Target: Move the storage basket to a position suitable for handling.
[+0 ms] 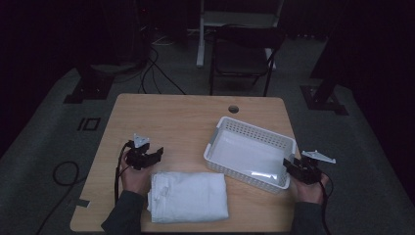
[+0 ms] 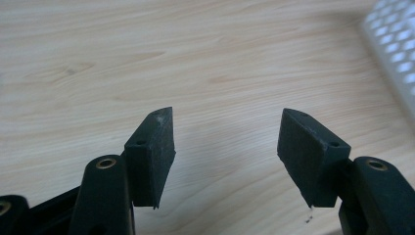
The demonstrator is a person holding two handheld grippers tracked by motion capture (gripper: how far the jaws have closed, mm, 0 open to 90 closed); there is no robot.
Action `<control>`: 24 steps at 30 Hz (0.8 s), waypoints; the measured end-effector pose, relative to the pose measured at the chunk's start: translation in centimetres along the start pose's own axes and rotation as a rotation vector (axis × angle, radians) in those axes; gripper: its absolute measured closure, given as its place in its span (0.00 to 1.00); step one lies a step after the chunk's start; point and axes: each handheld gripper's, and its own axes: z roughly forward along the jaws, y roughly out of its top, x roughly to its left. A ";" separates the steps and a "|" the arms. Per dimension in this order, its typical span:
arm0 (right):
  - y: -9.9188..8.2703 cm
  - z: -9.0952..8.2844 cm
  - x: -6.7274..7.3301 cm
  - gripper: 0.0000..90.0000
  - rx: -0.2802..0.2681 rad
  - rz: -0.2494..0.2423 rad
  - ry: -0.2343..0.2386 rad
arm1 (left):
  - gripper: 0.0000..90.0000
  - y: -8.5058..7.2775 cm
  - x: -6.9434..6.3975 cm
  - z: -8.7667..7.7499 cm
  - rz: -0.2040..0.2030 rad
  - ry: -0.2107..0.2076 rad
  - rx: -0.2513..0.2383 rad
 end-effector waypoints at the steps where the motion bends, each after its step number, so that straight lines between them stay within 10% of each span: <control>1: 0.0 0.0 0.1 0.63 -0.002 0.005 -0.005 | 0.43 0.1 -0.1 -0.2 0.000 -0.021 -0.008; 11: 0.1 0.5 0.9 0.68 -0.013 0.045 -0.031 | 0.44 1.0 -2.4 -1.2 0.078 -0.100 -0.041; 24: 1.2 1.9 2.0 0.68 -0.012 0.042 -0.028 | 0.44 1.0 -4.4 -0.8 0.161 -0.095 -0.031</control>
